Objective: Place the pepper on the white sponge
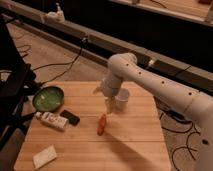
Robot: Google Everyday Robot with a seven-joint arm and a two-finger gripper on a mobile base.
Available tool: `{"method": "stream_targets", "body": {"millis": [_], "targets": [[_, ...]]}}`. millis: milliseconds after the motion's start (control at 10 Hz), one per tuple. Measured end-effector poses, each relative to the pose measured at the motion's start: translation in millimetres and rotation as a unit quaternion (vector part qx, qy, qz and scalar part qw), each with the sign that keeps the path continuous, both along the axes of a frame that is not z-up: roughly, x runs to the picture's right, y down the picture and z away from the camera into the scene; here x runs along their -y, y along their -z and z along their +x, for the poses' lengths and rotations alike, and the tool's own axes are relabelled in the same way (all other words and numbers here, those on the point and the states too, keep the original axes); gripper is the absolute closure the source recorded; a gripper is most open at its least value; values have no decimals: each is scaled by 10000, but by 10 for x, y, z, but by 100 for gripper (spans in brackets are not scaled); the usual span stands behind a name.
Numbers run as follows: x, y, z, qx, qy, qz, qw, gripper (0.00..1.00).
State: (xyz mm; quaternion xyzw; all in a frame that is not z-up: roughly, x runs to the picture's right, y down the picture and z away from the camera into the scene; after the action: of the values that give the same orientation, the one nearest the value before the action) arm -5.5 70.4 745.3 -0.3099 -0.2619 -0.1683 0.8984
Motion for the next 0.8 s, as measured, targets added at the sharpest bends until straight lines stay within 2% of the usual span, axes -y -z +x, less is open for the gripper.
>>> {"method": "stream_targets", "body": {"millis": [100, 300, 500, 800], "targets": [[-23, -10, -4, -3, 42, -2, 10000, 20], [-240, -101, 29, -62, 285, -77, 9995, 20], [-431, -210, 0, -116, 413, -113, 9990, 20], [-830, -475, -120, -177, 372, -279, 9988, 20]]}}
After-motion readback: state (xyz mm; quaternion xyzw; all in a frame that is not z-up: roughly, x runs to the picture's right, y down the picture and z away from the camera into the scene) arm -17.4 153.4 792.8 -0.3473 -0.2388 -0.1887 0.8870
